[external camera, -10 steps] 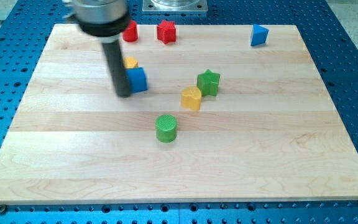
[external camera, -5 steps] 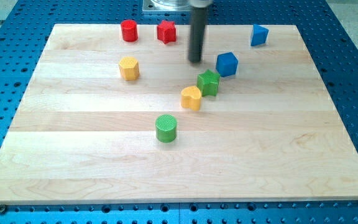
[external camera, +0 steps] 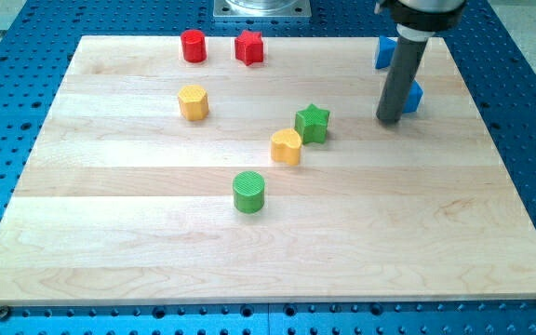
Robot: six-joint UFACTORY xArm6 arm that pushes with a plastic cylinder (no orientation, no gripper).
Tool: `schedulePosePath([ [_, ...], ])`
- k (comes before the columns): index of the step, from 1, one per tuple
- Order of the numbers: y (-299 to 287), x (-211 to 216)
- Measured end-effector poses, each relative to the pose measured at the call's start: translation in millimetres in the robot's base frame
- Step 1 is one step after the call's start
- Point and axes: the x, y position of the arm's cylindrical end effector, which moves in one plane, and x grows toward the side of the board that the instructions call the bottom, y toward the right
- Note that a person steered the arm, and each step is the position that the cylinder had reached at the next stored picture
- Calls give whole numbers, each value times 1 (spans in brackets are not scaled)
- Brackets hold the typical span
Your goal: Push the blue cube into the blue triangle
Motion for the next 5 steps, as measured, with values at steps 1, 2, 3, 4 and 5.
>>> schedulePosePath([
  [1, 14, 3],
  [2, 43, -48],
  [3, 35, -95],
  [4, 3, -80],
  [5, -91, -67],
])
